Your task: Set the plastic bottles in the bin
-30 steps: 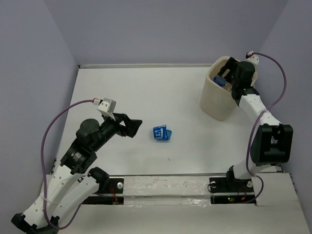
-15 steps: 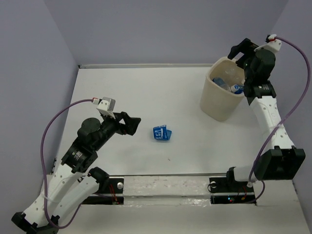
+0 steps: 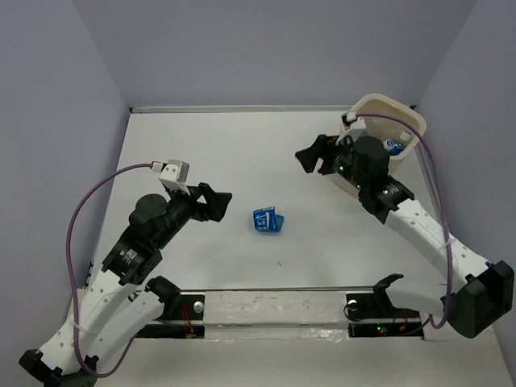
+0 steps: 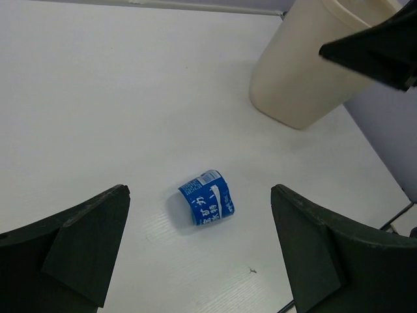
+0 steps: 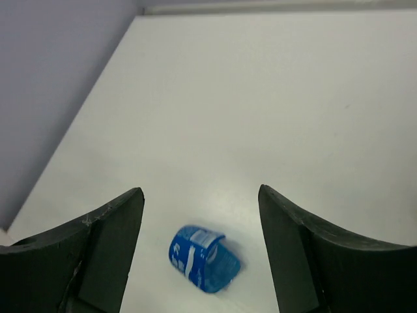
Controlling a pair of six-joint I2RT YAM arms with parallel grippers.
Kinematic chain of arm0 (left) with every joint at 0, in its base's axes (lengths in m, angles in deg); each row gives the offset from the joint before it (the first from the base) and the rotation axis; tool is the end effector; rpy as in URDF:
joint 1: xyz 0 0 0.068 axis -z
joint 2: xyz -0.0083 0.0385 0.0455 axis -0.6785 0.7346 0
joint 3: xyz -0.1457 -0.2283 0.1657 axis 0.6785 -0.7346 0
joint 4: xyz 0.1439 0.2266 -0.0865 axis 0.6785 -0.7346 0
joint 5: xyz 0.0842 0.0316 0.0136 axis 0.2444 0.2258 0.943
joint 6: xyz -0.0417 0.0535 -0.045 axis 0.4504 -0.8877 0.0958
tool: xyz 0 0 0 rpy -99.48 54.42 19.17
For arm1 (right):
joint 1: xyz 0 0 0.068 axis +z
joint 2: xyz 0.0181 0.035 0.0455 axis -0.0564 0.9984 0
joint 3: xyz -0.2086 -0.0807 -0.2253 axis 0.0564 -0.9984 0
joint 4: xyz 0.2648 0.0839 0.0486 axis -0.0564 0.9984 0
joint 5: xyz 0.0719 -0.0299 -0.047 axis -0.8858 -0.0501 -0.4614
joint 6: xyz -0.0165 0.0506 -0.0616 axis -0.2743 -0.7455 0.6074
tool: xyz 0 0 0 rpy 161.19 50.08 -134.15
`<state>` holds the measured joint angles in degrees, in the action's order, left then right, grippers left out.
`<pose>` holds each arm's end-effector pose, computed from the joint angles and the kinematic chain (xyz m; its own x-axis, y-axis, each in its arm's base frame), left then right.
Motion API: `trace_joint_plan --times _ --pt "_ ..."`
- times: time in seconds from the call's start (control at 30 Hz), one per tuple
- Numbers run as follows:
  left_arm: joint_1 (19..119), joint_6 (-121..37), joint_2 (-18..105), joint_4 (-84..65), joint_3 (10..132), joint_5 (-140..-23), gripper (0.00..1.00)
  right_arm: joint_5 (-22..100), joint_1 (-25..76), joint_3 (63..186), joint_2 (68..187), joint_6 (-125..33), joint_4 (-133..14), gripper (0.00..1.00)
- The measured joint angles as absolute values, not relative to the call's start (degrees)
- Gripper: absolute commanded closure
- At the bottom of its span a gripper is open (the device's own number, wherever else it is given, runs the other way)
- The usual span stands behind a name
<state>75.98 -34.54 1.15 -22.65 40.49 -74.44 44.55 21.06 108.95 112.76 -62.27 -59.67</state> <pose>0.1342 -0.0897 0.3751 -0.2250 -0.2484 -0.9422 0.5201 0.7871 -0.3317 0.2814 0.1301 0.4107 -0.2710 0.3039 -0.9134 -0.3703 0.8430 0.3903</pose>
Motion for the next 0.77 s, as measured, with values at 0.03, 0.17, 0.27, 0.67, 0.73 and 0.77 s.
trace_joint_plan --times 0.03,0.17,0.27,0.67,0.73,0.77 --pt "75.98 -34.37 0.98 -22.62 40.49 -74.44 0.01 43.79 25.39 105.61 112.56 -61.89 -58.95 0.22" --pt "75.98 -33.82 -0.64 -22.54 40.49 -74.46 0.01 43.26 34.63 95.4 107.75 -61.85 -59.12 0.01" --pt "75.98 -33.39 -2.69 -21.97 40.49 -74.09 0.01 42.45 37.34 89.7 99.43 -62.42 -59.21 0.0" --pt "75.98 -31.07 -10.41 -21.42 39.31 -65.61 0.01 51.74 37.34 87.47 80.81 -61.63 -54.99 0.03" --pt "75.98 -30.59 -10.41 -21.31 38.79 -65.06 0.01 53.3 37.34 87.47 79.97 -61.19 -54.32 0.02" --pt "75.98 -30.37 -10.41 -21.27 38.41 -65.04 0.01 53.84 37.34 87.47 79.89 -61.04 -54.08 0.01"
